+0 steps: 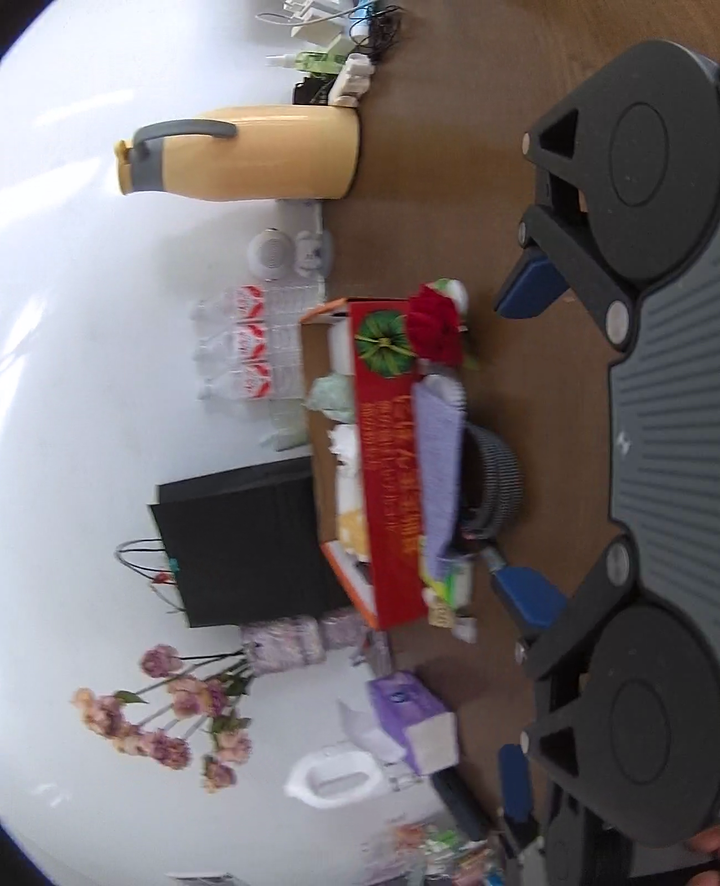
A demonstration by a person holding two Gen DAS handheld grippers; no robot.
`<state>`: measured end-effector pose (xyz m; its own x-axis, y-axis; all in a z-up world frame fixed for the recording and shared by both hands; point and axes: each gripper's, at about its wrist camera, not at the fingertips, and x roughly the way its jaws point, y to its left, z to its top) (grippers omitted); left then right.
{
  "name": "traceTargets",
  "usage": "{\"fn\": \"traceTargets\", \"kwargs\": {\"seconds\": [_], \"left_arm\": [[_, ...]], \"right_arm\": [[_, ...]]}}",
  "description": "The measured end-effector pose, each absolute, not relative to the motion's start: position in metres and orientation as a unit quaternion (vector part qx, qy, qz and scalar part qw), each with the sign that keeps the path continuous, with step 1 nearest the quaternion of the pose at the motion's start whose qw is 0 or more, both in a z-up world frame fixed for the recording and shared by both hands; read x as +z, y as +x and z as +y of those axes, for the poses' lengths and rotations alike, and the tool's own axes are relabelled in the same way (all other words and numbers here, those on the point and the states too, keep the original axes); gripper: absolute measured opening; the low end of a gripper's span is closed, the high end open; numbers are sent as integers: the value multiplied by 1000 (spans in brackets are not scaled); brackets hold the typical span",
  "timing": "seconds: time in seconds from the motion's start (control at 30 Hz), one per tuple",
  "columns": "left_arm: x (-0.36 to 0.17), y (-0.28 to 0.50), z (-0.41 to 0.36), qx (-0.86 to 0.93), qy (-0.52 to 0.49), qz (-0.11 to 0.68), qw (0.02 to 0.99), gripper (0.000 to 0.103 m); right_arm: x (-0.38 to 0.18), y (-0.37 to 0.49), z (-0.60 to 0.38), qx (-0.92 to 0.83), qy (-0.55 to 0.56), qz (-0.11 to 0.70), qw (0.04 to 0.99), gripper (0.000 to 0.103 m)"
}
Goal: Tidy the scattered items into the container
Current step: 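Grasp the purple cloth pouch with the left gripper while the right gripper grasps the red rose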
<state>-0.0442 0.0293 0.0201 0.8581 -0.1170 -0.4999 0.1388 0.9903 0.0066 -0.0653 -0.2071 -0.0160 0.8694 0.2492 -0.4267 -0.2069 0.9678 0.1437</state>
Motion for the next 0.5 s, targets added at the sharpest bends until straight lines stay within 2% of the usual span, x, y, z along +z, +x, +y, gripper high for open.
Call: {"fn": "traceTargets", "kwargs": {"seconds": [0.27, 0.43, 0.5], "left_arm": [[36, 40, 33, -117, -47, 284, 950, 103], [33, 96, 4, -123, -11, 300, 946, 103], [30, 109, -2, -109, -13, 309, 945, 96]], "right_arm": [[-18, -14, -226, 77, -2, 240, 968, 95], [-21, 37, -221, 72, -60, 249, 964, 89], [-28, 57, -219, 75, -65, 266, 959, 85]]}}
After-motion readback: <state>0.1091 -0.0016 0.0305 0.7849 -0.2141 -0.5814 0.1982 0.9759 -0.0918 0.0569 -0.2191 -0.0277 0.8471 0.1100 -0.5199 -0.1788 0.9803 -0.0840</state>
